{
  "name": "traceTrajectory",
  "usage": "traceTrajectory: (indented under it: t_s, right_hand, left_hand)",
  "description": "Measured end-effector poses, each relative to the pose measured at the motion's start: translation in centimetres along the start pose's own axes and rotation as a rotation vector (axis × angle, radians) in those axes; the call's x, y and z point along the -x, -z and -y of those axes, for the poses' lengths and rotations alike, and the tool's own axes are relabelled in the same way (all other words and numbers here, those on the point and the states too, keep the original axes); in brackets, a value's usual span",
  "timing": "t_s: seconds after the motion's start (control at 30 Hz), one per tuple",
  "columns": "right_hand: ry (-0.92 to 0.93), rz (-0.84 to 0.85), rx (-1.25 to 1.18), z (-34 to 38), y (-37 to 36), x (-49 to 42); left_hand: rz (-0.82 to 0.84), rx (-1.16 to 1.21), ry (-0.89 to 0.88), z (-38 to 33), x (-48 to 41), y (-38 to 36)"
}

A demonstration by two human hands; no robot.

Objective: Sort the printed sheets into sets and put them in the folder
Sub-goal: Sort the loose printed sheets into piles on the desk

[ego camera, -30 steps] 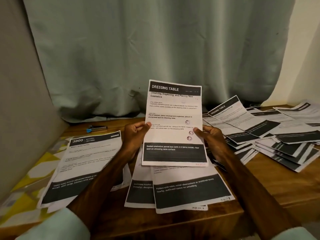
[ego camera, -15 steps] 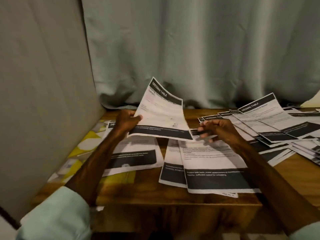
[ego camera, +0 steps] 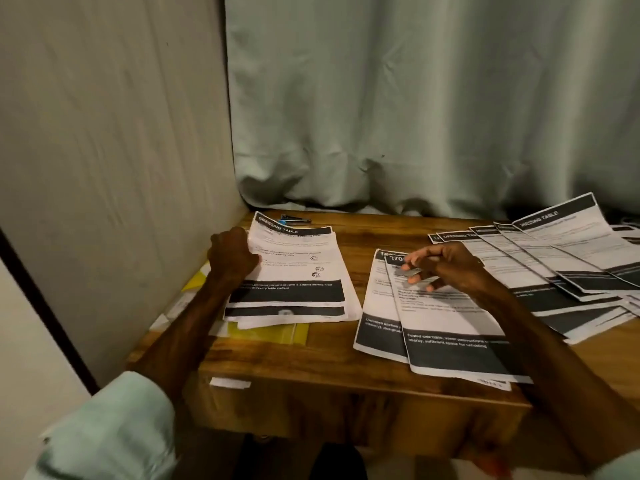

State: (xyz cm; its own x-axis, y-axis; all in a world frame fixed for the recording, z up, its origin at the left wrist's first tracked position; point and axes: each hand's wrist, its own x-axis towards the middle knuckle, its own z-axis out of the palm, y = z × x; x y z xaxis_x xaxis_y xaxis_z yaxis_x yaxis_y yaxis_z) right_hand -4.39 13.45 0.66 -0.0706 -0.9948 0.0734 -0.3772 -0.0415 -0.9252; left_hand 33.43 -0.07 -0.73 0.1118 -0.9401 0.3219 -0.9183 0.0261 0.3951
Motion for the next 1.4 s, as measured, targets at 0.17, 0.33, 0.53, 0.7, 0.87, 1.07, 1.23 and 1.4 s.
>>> traceTrajectory:
  t_s: [0.17, 0.33, 0.53, 0.7, 0.87, 1.07, 1.23, 1.4]
  right_hand:
    - [0.007, -0.045, 0.076, -0.8, 1.2, -0.1]
    - [0.087, -0.247, 0.535, -2.4, 4.6, 1.4]
    - [-0.146, -0.333, 0.826, -3.9, 5.6, 7.8]
    - [-0.248, -0.349, 0.869, -5.1, 3.5, 10.3]
    - [-0.189, -0.353, 0.832, -4.4, 1.7, 9.9]
    - [-0.163, -0.314, 0.894, -4.6, 0.6, 8.5]
    - [-0.069, -0.351, 0.891, -5.5, 1.4, 7.5]
    - [0.011, -0.372, 0.907, -6.3, 2.5, 7.2]
  left_hand:
    - [-0.106, -0.003, -0.271, -4.1, 2.5, -0.5]
    - [0.184, 0.233, -0.416, -13.5, 7.5, -1.9]
    - [0.391, 0.131, -0.605, -20.0, 9.7, -5.4]
    - [0.449, 0.025, -0.584, -22.0, 10.3, -7.6]
    - [0.419, 0.017, -0.535, -22.1, 9.8, -8.6]
    - [0.405, -0.047, -0.43, -21.9, 9.0, -9.0]
    - [0.422, -0.07, -0.426, -22.3, 9.2, -9.9]
    - [0.4, -0.085, -0.393, -22.8, 9.5, -9.6]
